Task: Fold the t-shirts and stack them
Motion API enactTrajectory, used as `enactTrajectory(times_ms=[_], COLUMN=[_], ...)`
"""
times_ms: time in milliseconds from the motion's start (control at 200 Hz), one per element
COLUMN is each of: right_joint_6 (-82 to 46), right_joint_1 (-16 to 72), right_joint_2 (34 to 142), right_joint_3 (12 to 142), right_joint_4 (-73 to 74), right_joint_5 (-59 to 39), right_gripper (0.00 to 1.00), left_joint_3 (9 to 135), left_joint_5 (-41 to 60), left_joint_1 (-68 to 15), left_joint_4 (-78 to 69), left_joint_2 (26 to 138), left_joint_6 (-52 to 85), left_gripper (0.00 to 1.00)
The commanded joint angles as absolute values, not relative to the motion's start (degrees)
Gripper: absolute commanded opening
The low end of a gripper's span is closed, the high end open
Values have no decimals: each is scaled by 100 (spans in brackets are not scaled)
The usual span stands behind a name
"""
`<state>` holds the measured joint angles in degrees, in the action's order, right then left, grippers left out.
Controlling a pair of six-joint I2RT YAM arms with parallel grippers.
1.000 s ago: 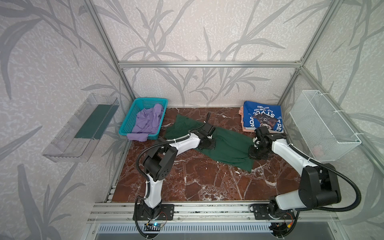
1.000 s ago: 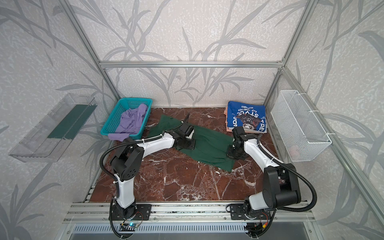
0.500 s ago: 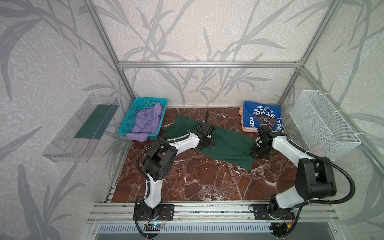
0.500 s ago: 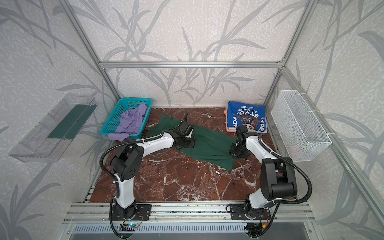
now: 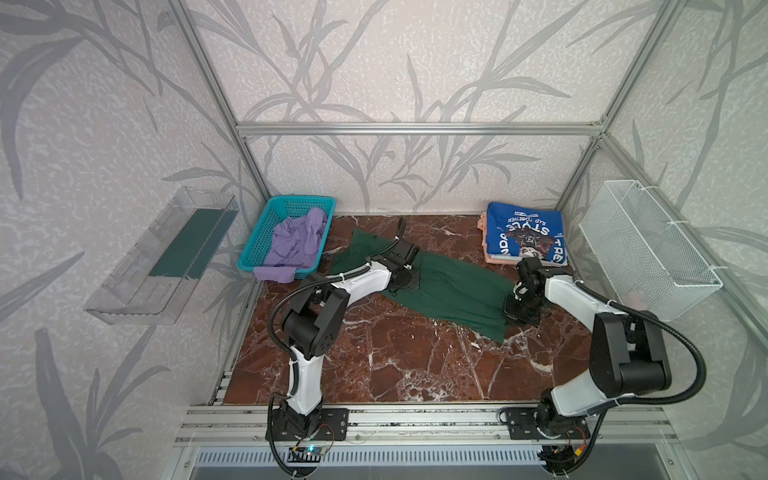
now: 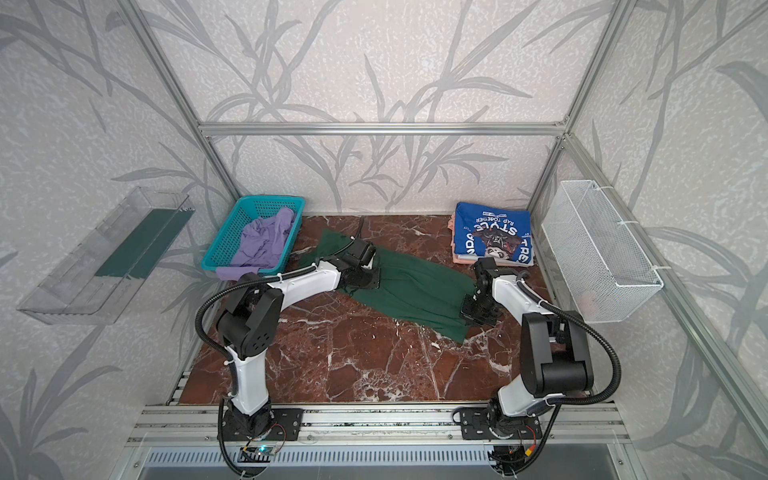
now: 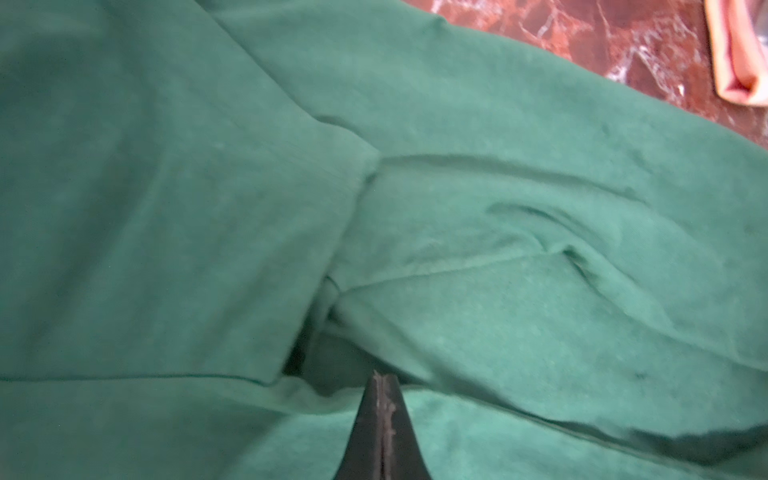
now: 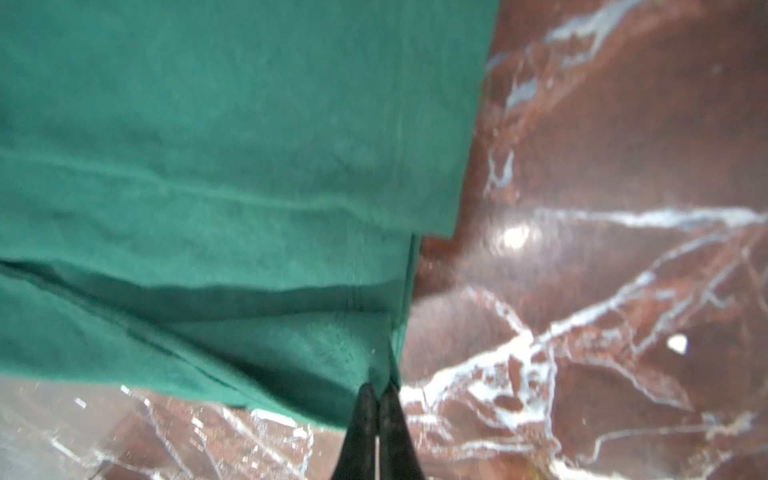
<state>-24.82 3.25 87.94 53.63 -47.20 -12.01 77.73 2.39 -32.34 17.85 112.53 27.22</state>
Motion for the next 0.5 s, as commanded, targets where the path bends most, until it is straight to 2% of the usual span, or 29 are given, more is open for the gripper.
enactTrajectory(times_ms=[0,210,255,315,370,405,440,495], right_joint_6=[-2448,-2401,-2377,-2365,-2338,-2329,-2336,-2331], right_joint_1=[280,141,136,132,133,134,132,145], right_joint_2=[8390,8606,8757,8983,9144,9181,9150,8951], right_joint_3=[5249,5357,5425,5540,5654,5746,5805,5876], right_joint_4=[-5216,-5191,-5122,-5098,-5145,-5208,-5275,-5259], right_joint_5=[-1328,-1397,-1385,-1307,-1222,-1126,-1020,-864], right_gripper=[0,1,4,18,39,53,61,68], left_joint_3=[7717,7733,7712,7690,7652,7643,7646,7678], left_joint_5=[-10,2,-95,-241,-416,-552,-728,-985], left_joint_1=[-3033,-2717,-2698,-2685,-2688,-2686,-2687,-2681], left_joint_4=[1749,1662,1654,1657,1689,1725,1791,1916], left_joint_2=[11070,11055,11019,10958,10893,10851,10821,10784], left_joint_6=[2655,2644,2633,2597,2580,2581,2612,2581], left_gripper=[2,2,3,4,7,13,21,27])
